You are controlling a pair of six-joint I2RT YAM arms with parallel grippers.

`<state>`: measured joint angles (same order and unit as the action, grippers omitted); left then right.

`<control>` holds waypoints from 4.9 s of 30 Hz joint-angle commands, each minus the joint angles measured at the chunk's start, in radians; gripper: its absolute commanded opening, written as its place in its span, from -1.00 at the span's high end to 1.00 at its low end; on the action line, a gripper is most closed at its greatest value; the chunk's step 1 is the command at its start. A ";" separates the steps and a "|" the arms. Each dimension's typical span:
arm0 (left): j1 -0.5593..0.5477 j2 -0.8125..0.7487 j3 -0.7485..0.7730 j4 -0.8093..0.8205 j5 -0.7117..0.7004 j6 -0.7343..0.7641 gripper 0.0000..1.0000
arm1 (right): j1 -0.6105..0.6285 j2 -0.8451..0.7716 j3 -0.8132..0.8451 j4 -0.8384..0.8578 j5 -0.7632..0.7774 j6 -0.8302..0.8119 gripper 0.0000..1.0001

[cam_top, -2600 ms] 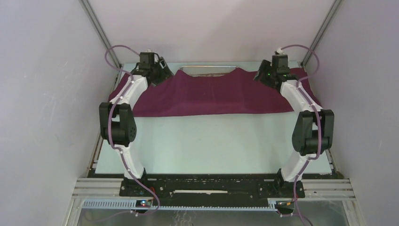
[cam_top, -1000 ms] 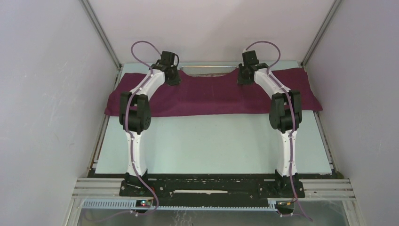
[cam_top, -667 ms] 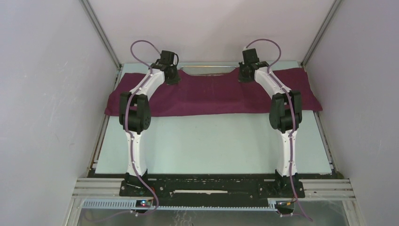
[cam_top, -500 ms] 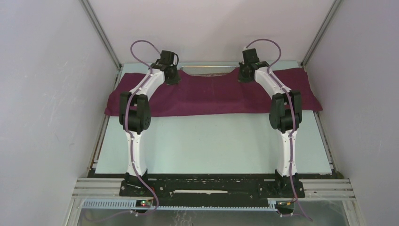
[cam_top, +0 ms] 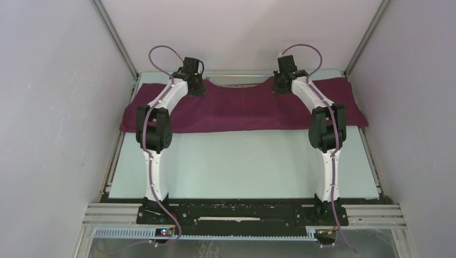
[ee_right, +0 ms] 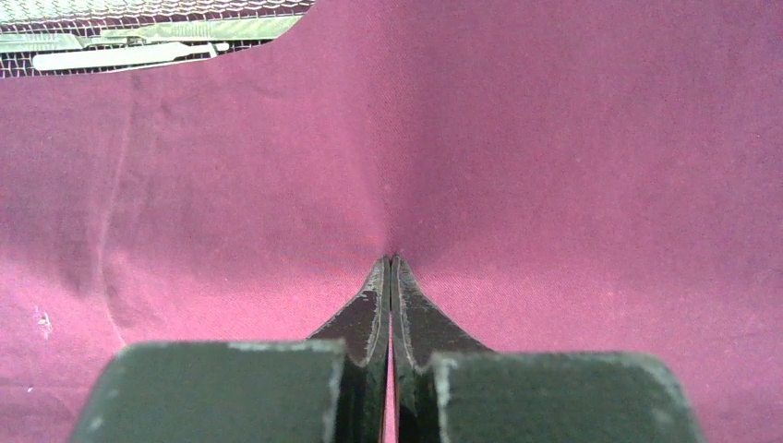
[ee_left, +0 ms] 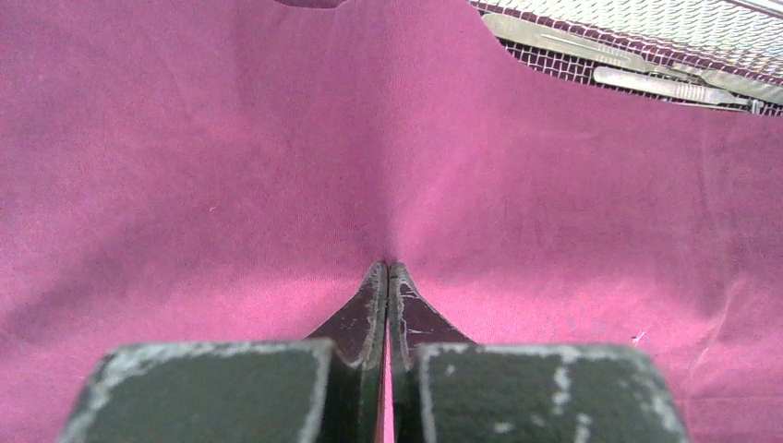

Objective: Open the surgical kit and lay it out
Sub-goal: Open the surgical kit at the center of the board.

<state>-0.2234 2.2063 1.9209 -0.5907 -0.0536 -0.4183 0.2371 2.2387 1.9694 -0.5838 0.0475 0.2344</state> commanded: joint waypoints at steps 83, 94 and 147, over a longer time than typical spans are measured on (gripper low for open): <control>-0.208 -0.942 -0.946 0.031 -0.201 -0.175 -0.36 | 0.267 -0.829 -0.878 -0.049 0.189 0.135 -0.22; -0.202 -0.632 -0.814 -0.013 -0.210 -0.083 -0.45 | 0.260 -0.659 -0.842 -0.007 0.184 0.110 -0.26; -0.245 -1.674 -1.721 -0.027 0.041 -0.752 0.90 | 0.385 -1.298 -1.404 -0.272 0.051 0.771 1.00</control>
<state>-0.4629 0.6056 0.2325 -0.4995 -0.0105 -1.0851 0.6090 0.9855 0.5793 -0.7670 0.0780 0.9356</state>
